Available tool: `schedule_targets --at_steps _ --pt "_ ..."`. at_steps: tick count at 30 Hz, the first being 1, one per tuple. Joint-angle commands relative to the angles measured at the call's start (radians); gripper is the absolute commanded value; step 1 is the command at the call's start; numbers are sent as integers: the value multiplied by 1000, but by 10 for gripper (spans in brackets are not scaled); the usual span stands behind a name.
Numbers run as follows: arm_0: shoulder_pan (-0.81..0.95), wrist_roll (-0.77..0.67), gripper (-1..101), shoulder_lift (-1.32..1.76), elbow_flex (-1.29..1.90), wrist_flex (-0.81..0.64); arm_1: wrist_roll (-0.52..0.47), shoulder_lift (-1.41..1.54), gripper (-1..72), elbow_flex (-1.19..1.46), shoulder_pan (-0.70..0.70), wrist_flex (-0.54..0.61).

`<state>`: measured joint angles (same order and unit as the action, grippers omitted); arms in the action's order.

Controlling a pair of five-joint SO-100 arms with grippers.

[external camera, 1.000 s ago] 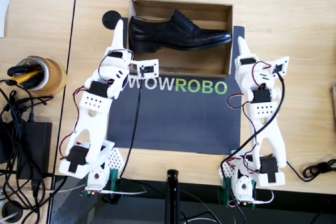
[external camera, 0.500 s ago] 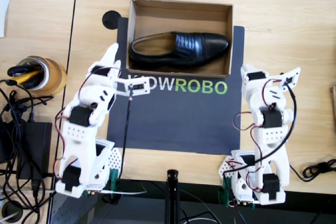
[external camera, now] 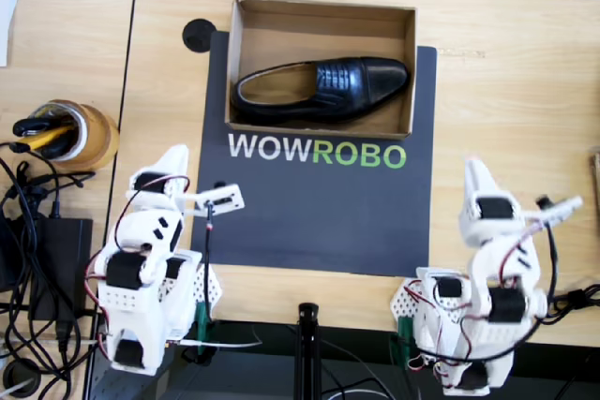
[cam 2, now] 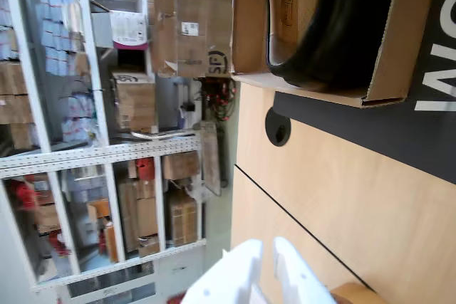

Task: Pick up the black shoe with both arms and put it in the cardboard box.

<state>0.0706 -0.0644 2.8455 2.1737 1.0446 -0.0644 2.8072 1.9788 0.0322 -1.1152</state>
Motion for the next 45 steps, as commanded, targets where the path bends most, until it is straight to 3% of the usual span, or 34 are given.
schedule_targets --at_steps 1,13,23,36,45 --pt "-14 6 -1 133 78 41 -18 152 -1 64 -41 -6" --pt "-46 46 -1 446 399 92 -77 594 -1 394 -115 26" --pt "-87 61 -1 480 586 98 -86 603 -1 532 -103 41" --pt "-164 146 -1 482 857 75 -80 603 -1 965 -86 58" --pt "-166 169 -1 482 867 67 -104 603 -1 1149 -83 114"
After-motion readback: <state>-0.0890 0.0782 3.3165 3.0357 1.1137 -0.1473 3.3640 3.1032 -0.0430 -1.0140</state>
